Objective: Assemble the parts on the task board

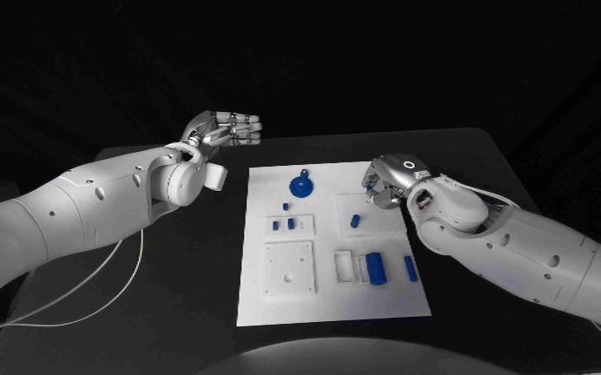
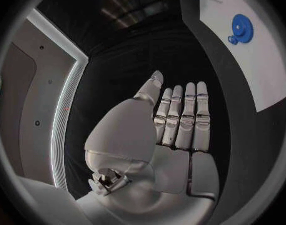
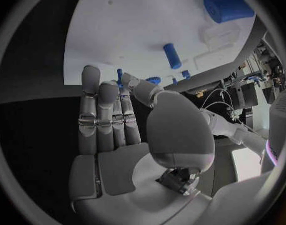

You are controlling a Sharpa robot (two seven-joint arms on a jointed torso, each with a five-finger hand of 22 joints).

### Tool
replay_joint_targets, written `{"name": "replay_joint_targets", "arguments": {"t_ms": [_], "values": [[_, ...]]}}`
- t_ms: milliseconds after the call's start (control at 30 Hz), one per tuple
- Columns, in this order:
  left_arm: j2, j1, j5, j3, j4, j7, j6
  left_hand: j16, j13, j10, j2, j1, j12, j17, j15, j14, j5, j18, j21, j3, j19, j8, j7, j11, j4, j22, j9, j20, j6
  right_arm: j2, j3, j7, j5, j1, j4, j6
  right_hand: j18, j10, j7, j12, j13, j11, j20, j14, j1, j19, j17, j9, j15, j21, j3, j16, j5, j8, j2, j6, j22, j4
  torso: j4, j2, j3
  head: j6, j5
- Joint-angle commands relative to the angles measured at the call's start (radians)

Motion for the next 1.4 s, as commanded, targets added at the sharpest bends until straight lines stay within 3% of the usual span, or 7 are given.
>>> {"name": "replay_joint_targets", "arguments": {"t_ms": [33, 267, 500, 733, 967, 1133, 1400], "values": [[0.004, 0.001, -0.005, 0.001, -0.003, 0.004, 0.015, -0.001, 0.000, -0.008, 0.006, 0.000, -0.001, -0.001, 0.002, -0.003, -0.005, 0.014, 0.001, -0.008, 0.005, -0.001, 0.002, -0.001, -0.001, -0.001, 0.000, 0.002, -0.003, -0.007, 0.016, 0.022, 0.026, 0.006, 0.027, -0.004, 0.016, 0.017, -0.002, 0.006, 0.003, -0.011, -0.008, -0.002, 0.007, 0.020, 0.001, 0.001, -0.009, -0.004, -0.001, -0.004, -0.003, 0.002, 0.002, 0.007, 0.002, 0.007, -0.0004, 0.000, -0.0002, -0.001, 0.001], [0.007, 0.001, -0.006, 0.001, -0.006, 0.005, 0.015, -0.001, 0.000, -0.009, 0.006, 0.001, -0.001, -0.001, 0.003, -0.004, -0.006, 0.014, 0.001, -0.008, 0.005, -0.001, 0.002, -0.001, -0.001, -0.001, 0.000, 0.002, -0.003, -0.024, 0.057, 0.052, 0.078, 0.011, 0.101, -0.026, 0.016, 0.016, -0.002, 0.006, 0.003, -0.011, -0.008, -0.001, 0.011, 0.022, 0.002, 0.002, -0.009, -0.009, -0.003, -0.008, -0.003, 0.002, 0.001, 0.007, 0.002, 0.013, -0.0002, 0.000, -0.0010, -0.003, 0.007], [0.013, 0.001, -0.006, 0.001, -0.007, 0.007, 0.011, -0.001, 0.000, -0.009, 0.007, 0.002, -0.001, -0.001, 0.003, -0.005, -0.006, 0.015, 0.001, -0.009, 0.005, 0.000, 0.002, -0.001, -0.001, -0.001, 0.000, 0.002, -0.003, -0.021, 0.065, 0.101, 0.128, -0.007, 0.167, -0.045, 0.016, 0.014, -0.002, 0.006, 0.003, -0.011, -0.007, 0.000, 0.015, 0.025, 0.004, 0.004, -0.008, -0.015, -0.011, -0.011, -0.002, 0.002, 0.004, 0.005, 0.002, 0.017, 0.0000, -0.002, -0.0022, -0.002, 0.032], [0.026, 0.001, -0.006, 0.001, -0.011, 0.012, 0.002, -0.001, 0.000, -0.009, 0.007, 0.002, -0.001, -0.001, 0.003, -0.005, -0.006, 0.015, 0.001, -0.009, 0.006, -0.001, 0.002, -0.001, -0.001, -0.001, 0.000, 0.002, -0.003, 0.004, 0.063, 0.132, 0.136, -0.065, 0.211, -0.067, 0.016, 0.014, -0.002, 0.006, 0.003, -0.011, -0.007, 0.000, 0.017, 0.025, 0.005, 0.004, -0.008, -0.017, -0.014, -0.012, -0.001, 0.002, 0.004, 0.005, 0.003, 0.017, 0.0013, -0.003, -0.0024, -0.005, 0.071], [0.043, 0.000, -0.007, 0.001, -0.024, 0.016, -0.010, -0.001, 0.000, -0.009, 0.007, 0.003, -0.001, -0.001, 0.003, -0.005, -0.005, 0.015, 0.002, -0.009, 0.007, 0.000, 0.002, -0.001, -0.001, -0.001, 0.000, 0.002, -0.003, 0.037, 0.030, 0.149, 0.116, -0.110, 0.213, -0.066, 0.017, 0.014, -0.002, 0.006, 0.003, -0.011, -0.007, 0.001, 0.018, 0.026, 0.006, 0.005, -0.008, -0.018, -0.014, -0.013, -0.001, 0.002, 0.005, 0.006, 0.004, 0.016, 0.0007, -0.002, -0.0021, -0.019, 0.122], [0.052, 0.000, -0.007, 0.001, -0.028, 0.016, -0.014, -0.001, 0.000, -0.008, 0.008, 0.003, -0.001, -0.001, 0.003, -0.004, -0.004, 0.016, 0.002, -0.008, 0.008, 0.000, 0.002, -0.001, -0.001, -0.001, 0.000, 0.002, -0.002, 0.051, -0.013, 0.155, 0.105, -0.121, 0.210, -0.058, 0.017, 0.013, -0.002, 0.006, 0.003, -0.010, -0.007, 0.001, 0.018, 0.026, 0.006, 0.005, -0.008, -0.019, -0.015, -0.014, 0.000, 0.002, 0.005, 0.005, 0.005, 0.015, 0.0002, 0.000, -0.0022, -0.028, 0.136], [0.057, 0.000, -0.008, 0.001, -0.026, 0.016, -0.014, -0.001, 0.000, -0.008, 0.008, 0.003, -0.001, -0.001, 0.003, -0.004, -0.004, 0.016, 0.002, -0.008, 0.008, 0.000, 0.002, -0.001, -0.001, -0.001, 0.000, 0.002, -0.002, 0.067, -0.059, 0.150, 0.076, -0.132, 0.204, -0.037, 0.017, 0.013, -0.002, 0.006, 0.003, -0.010, -0.007, 0.001, 0.018, 0.026, 0.006, 0.005, -0.008, -0.020, -0.015, -0.014, 0.000, 0.002, 0.005, 0.005, 0.005, 0.014, 0.0003, 0.000, -0.0023, -0.040, 0.150]]}}
